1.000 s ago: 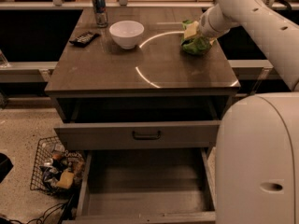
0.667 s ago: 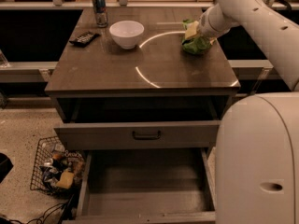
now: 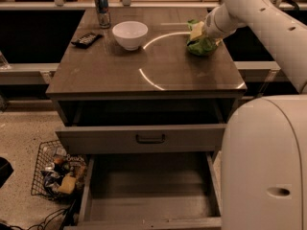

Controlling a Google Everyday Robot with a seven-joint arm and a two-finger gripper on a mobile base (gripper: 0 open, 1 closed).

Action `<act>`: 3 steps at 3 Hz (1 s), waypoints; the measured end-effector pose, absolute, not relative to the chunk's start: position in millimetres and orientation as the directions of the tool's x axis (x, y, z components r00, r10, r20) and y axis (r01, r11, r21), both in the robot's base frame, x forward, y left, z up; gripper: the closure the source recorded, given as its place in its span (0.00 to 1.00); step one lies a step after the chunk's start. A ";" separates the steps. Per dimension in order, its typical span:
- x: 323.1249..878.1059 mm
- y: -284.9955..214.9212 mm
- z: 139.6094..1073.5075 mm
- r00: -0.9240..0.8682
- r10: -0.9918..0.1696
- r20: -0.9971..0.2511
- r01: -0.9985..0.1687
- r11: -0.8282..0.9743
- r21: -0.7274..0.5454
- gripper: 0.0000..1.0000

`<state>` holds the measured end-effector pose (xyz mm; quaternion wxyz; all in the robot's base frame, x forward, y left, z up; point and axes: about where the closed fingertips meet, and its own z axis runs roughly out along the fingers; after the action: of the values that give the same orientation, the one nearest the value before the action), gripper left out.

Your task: Place green jalapeno chip bag into middle drawer

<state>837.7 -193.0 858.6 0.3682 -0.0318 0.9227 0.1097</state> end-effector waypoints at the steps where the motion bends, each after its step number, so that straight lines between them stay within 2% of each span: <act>1: 819.1 -186.7 926.2 -0.634 -0.062 -0.771 -0.180 0.981 0.070 1.00; 2: 797.7 -179.7 982.3 -0.544 -0.132 -0.829 -0.197 0.980 -0.027 1.00; 3: 775.2 -174.9 1017.2 -0.484 -0.176 -0.857 -0.228 0.971 -0.071 1.00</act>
Offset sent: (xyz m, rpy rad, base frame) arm -0.0743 0.0220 0.1959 -0.2639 -0.3787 0.0506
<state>775.2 -174.9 1017.2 0.4943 -0.1175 0.8609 0.0264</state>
